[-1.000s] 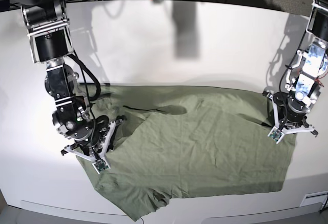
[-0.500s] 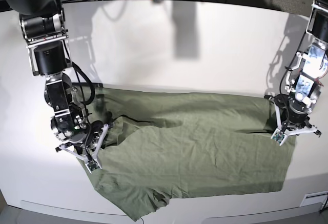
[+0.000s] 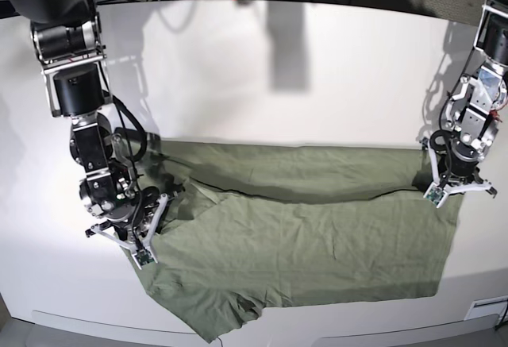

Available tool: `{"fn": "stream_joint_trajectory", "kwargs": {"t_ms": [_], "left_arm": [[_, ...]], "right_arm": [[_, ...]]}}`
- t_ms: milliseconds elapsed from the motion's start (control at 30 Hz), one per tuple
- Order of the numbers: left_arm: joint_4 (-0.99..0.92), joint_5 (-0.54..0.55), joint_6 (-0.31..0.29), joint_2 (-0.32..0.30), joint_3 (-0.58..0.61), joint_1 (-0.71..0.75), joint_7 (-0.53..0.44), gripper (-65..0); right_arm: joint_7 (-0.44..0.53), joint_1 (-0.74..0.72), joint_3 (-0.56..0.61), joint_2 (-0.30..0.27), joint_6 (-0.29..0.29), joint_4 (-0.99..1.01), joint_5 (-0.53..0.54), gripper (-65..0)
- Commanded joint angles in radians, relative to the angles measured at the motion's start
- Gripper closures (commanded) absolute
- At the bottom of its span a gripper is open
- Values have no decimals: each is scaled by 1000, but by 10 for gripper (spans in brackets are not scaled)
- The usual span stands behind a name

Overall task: Fold the T-shirt properly
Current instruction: 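Lay the collar edge down across the shirt body with both grippers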

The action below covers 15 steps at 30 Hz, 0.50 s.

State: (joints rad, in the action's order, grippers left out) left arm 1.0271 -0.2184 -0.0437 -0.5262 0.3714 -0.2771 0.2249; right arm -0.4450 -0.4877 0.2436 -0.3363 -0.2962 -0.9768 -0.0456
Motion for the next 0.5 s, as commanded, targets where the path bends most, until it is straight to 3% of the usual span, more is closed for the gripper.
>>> {"fn": "stream_joint_trajectory", "kwargs": {"t_ms": [0,267,367,400,467], "left_arm": [[12,-8,18,-12,-11,-28,-28,0],[12,-10,18,2,-11,-27,-90,0],[12,-10,18,2,-11,-27,-92,0],[12,-10,18,2,-11,-27,-92,0],[12,-10,18,2,-11,-27,-86,0]], "right_arm": [[22,-33,-6,-6,10,-6,0,0],[48,-31,-6,-5,10,56,0,0],[134,-31,-6,-8,9,55,-8,0],[164,-32,-6,-8,9,55,-8,-15],[232,-33,-6,-7,10,55,-35,-180]]}}
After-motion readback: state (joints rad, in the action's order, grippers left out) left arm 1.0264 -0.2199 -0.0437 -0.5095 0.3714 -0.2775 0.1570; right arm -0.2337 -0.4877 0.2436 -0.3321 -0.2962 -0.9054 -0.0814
